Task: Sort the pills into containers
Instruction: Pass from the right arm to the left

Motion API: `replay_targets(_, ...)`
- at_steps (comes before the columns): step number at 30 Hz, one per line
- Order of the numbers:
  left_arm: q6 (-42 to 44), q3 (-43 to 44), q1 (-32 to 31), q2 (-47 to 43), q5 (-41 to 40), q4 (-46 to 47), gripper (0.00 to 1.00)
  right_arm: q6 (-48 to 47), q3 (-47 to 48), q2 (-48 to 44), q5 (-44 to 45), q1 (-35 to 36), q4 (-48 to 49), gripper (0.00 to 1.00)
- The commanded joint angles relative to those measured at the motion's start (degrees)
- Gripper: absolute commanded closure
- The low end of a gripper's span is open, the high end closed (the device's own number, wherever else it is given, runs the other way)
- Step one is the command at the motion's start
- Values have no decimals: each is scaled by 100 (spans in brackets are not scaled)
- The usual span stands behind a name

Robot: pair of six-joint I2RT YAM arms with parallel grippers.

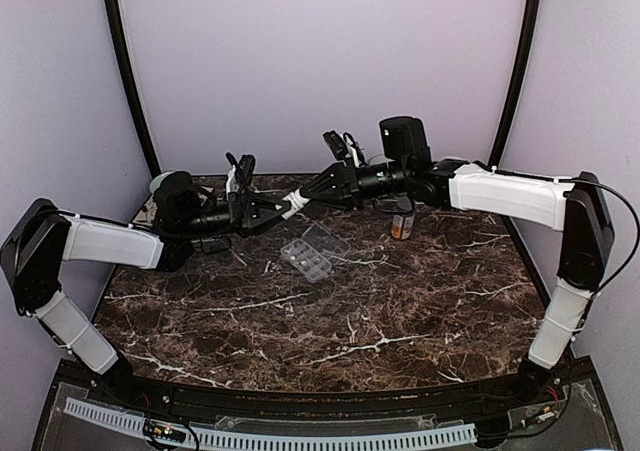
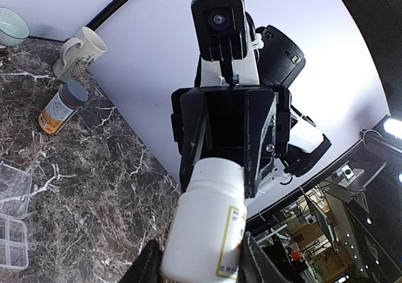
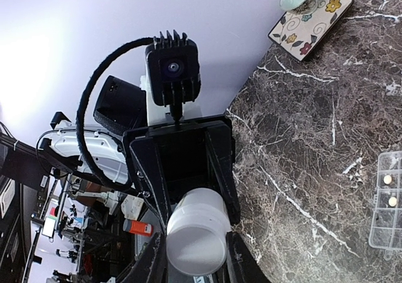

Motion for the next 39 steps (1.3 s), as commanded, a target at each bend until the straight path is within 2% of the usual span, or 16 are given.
replay_targets(1,-165,134,43,8,208,378,74,84,-151,16,-126,-59,455,98)
replay_targets(6,-454,340,43,145,501,632,78,-55,-437,-111,-337,-105,807,99)
replay_targets(11,-1141,676,39,404,1081,1212,80,-645,-677,-310,-626,-143,906,99)
replay_targets(14,-1956,871,38,649,1370,1933,82,-1177,-763,-493,-726,-146,803,99)
replay_targets(20,-3531,1334,38,1177,1674,3512,84,-2468,-664,-784,-643,-146,-49,100)
replay_targets(27,-4035,1626,42,1264,1789,3868,85,-4018,-703,-1210,184,-122,-968,100)
replay_targets(34,-4626,1893,31,1372,1914,4280,86,-4968,-1015,-1674,1381,46,-1095,100)
replay_targets(39,-4740,1986,25,1393,2069,4287,86,-5604,-1072,-1762,2174,251,-1297,100)
